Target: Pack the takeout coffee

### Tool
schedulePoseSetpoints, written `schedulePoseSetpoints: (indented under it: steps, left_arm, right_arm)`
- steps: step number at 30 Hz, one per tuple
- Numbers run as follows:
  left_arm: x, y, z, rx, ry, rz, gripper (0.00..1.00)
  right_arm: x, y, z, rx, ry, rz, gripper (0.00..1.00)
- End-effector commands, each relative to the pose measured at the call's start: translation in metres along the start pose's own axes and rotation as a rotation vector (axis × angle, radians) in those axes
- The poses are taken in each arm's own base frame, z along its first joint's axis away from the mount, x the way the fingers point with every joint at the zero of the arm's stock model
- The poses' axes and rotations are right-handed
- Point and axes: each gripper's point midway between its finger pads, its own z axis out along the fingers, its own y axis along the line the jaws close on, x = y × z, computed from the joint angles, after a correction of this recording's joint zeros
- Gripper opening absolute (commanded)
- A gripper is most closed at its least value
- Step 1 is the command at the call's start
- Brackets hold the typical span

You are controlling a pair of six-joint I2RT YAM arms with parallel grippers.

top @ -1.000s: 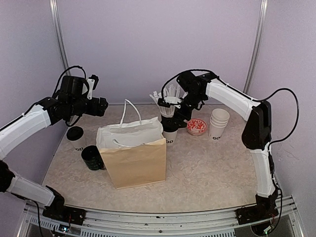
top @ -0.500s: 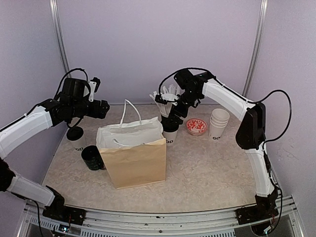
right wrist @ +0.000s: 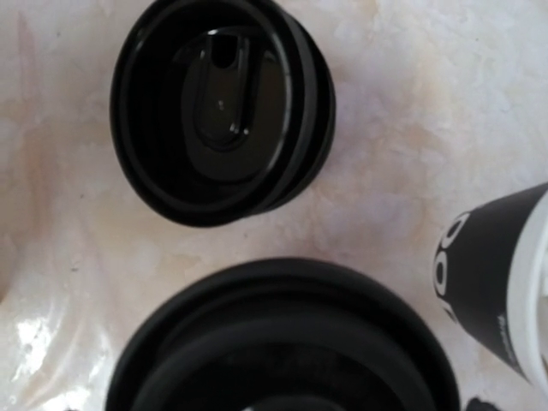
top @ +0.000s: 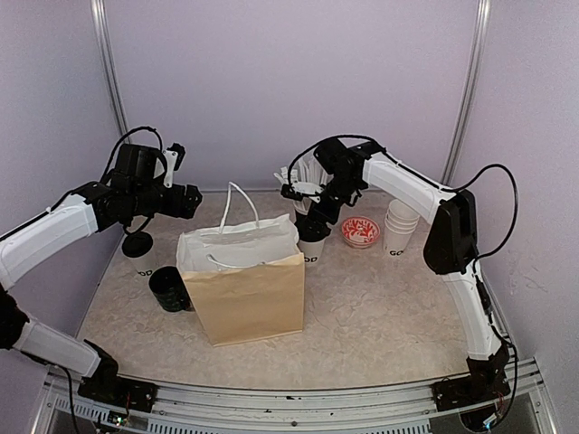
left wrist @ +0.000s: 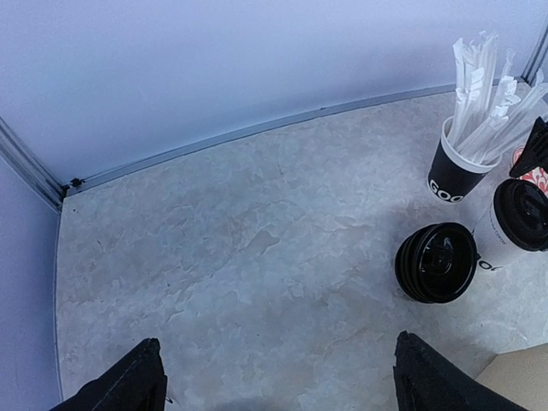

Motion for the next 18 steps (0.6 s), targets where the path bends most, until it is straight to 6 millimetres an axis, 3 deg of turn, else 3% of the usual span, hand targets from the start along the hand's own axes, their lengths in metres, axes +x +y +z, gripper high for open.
schedulePoseSetpoints:
  steps: [1, 13, 18]
  left_arm:
    - [0.000, 0.000, 0.004, 0.007, -0.008, 0.006, 0.90]
    - [0.000, 0.000, 0.006, 0.014, -0.008, 0.004, 0.90]
    - [-0.001, 0.000, 0.006, 0.015, -0.008, 0.003, 0.90]
  right_arm:
    - [-0.003, 0.009, 0.001, -0.045, -0.012, 0.017, 0.94]
    - [0.011, 0.023, -0.003, -0.086, 0.027, 0.019, 0.75]
    - [0.012, 0.030, -0.018, -0.079, 0.027, 0.014, 0.69]
